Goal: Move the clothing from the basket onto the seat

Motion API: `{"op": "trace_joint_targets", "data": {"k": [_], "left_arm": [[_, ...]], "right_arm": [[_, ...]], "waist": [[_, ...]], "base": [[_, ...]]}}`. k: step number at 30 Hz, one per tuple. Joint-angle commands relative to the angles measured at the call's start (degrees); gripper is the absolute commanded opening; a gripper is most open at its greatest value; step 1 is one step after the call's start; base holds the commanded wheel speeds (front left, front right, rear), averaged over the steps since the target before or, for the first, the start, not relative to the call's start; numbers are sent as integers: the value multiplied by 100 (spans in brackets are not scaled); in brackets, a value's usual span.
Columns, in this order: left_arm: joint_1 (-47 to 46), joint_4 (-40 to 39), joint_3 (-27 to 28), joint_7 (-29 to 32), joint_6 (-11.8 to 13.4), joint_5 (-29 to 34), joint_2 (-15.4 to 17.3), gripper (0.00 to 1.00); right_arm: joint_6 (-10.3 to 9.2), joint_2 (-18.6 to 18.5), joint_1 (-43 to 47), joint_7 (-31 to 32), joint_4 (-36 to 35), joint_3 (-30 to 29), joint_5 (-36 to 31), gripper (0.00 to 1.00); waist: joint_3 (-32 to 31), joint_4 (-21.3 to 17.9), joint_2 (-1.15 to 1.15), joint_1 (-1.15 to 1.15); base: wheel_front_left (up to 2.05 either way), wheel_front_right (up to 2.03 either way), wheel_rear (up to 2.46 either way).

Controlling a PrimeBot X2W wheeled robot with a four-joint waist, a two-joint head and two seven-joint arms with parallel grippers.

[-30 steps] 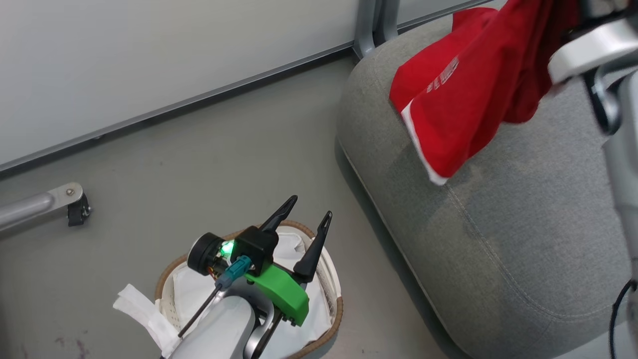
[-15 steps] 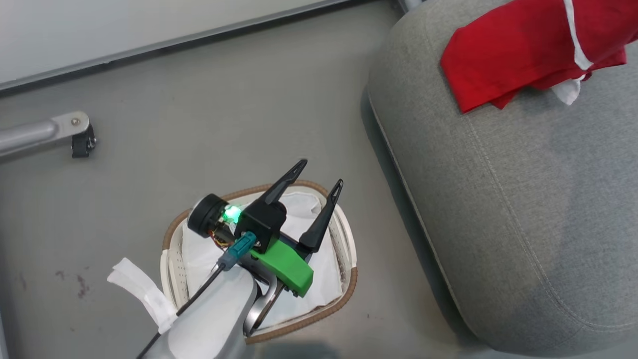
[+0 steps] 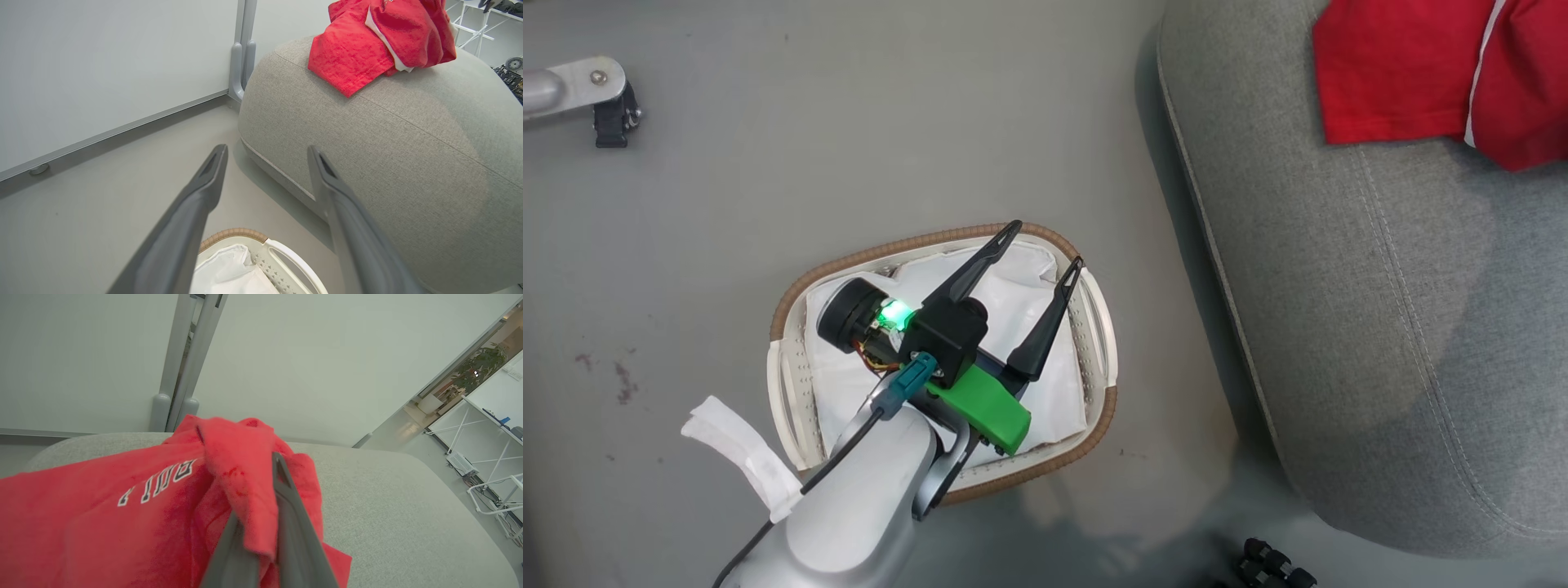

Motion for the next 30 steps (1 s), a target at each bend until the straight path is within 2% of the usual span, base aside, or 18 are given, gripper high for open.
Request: {"op": "trace_joint_targets", "data": {"k": [1,5,6,7,8,19,25,30], "left_arm": [[-69,2,-11,18,27,-17,42,100],[-43,34,-38,16,43,-48,12,100],[-38,46,-45,16,43,-49,11,100],[-27,62,-52,15,43,-58,13,100],[-15,71,-56,15,43,-67,12,100],[188,138,-21,1,39,-206,-74,100],[415,62,193,-2,68,-279,-146,100],[616,26,412,-2,59,-386,-251,100]], "right_arm": [[-8,21,186,-24,58,-72,-58,0],[-8,196,429,-26,78,-200,-153,0],[-8,226,473,-26,50,-222,-170,17],[-8,279,527,-25,7,-216,-181,48],[-8,322,578,-25,-49,-173,-195,100],[-8,519,1490,-25,-606,141,-83,100],[-8,593,2004,-25,-1004,368,27,100],[-8,516,2058,-20,-1207,603,121,100]], "waist": [[117,-7,0,-1],[102,-13,0,-1],[94,-16,0,-1],[76,-22,0,-1],[55,-27,0,-1],[-457,-83,0,-1],[-921,-90,0,-1],[-1350,-18,0,-1]], "base": [[0,0,0],[0,0,0],[0,0,0],[0,0,0],[0,0,0],[0,0,0],[0,0,0],[0,0,0]]}}
